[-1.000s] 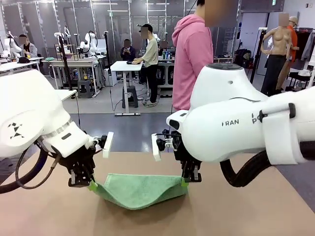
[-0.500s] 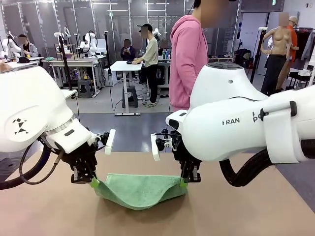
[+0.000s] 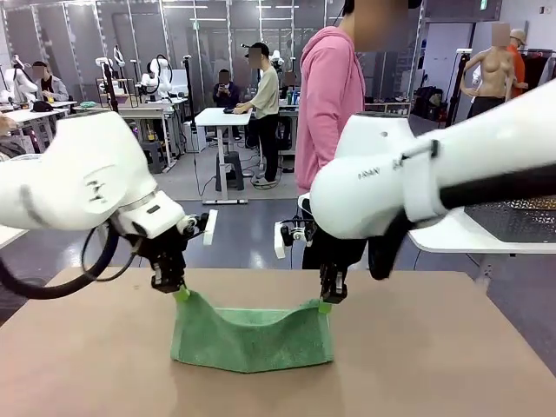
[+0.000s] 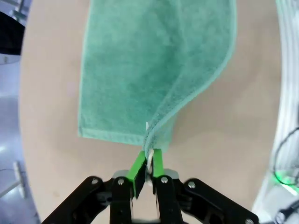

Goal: Fold the towels and place them in the basket.
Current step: When a person lays out a Towel with hook on the table, fold it in half twice.

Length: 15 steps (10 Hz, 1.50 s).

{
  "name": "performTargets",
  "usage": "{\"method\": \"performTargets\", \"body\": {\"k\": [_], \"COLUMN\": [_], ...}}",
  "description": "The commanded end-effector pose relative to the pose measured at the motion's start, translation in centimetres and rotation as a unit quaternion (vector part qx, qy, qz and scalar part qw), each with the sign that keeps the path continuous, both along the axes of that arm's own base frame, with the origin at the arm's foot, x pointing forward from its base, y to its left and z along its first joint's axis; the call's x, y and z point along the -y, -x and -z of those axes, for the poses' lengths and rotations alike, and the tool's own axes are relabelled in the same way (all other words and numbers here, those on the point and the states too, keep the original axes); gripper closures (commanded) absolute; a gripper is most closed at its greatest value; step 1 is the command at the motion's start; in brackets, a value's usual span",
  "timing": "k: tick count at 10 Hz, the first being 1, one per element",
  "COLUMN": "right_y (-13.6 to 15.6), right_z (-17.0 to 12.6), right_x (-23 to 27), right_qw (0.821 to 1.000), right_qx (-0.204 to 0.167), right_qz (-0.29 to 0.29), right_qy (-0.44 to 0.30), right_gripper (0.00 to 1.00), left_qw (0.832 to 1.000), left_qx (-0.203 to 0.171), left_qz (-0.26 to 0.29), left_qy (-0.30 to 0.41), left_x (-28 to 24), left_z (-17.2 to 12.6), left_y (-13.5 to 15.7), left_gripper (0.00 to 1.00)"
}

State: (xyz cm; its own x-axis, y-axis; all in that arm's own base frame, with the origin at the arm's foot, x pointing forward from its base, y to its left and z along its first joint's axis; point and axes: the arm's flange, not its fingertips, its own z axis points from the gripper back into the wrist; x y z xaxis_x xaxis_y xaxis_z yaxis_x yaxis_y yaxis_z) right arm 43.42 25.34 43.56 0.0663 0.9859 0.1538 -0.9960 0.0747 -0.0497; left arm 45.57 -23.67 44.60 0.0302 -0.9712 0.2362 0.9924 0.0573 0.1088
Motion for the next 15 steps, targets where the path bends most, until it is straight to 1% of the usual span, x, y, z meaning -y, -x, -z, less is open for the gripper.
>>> {"method": "performTargets", "body": {"k": [1, 3, 4, 5, 6, 7, 8, 11, 13, 15], "right_y": [-3.7, -6.9, -8.4, -10.2, -11.5, -12.8, -13.8, -16.4, -16.8, -16.5], "right_z": [0.3, 2.0, 3.1, 4.3, 5.3, 6.3, 7.2, 9.3, 9.9, 10.0], "right_x": [-0.5, -0.2, 0.1, 0.6, 0.8, 0.9, 0.8, 0.9, 1.3, 1.8], "right_qw": [0.999, 0.998, 0.998, 0.998, 0.997, 0.998, 0.997, 0.998, 0.996, 0.994], "right_qx": [-0.036, -0.054, -0.059, -0.06, -0.062, -0.056, -0.061, -0.052, -0.058, -0.079], "right_qz": [0.01, 0.02, 0.027, 0.027, 0.034, 0.032, 0.014, 0.039, 0.062, 0.072], "right_qy": [-0.012, -0.01, -0.005, -0.001, -0.003, -0.01, -0.034, -0.012, 0.008, 0.023], "right_gripper": [0.89, 0.89, 0.89, 0.89, 0.89, 0.89, 0.89, 0.89, 0.89, 0.89], "left_qw": [0.999, 0.999, 0.998, 0.998, 0.998, 0.998, 0.997, 0.994, 0.993, 0.993], "left_qx": [-0.038, -0.039, -0.039, -0.041, -0.044, -0.049, -0.053, -0.048, -0.053, -0.047], "left_qz": [-0.005, -0.021, -0.035, -0.036, -0.038, -0.046, -0.055, -0.093, -0.099, -0.103], "left_qy": [0.021, 0.026, 0.027, 0.026, 0.02, 0.012, 0.005, -0.01, -0.02, -0.03], "left_x": [0.5, 0.1, -0.2, -0.4, -0.5, -0.6, -0.8, -0.9, -1.1, -1.0], "left_z": [0.5, 2.4, 3.4, 4.5, 5.3, 6.1, 7.0, 9.0, 10.1, 10.3], "left_y": [-5.1, -8.6, -10.1, -11.6, -12.5, -13.2, -13.8, -15.2, -15.2, -14.9], "left_gripper": [0.92, 0.92, 0.92, 0.92, 0.92, 0.92, 0.92, 0.92, 0.92, 0.92]}}
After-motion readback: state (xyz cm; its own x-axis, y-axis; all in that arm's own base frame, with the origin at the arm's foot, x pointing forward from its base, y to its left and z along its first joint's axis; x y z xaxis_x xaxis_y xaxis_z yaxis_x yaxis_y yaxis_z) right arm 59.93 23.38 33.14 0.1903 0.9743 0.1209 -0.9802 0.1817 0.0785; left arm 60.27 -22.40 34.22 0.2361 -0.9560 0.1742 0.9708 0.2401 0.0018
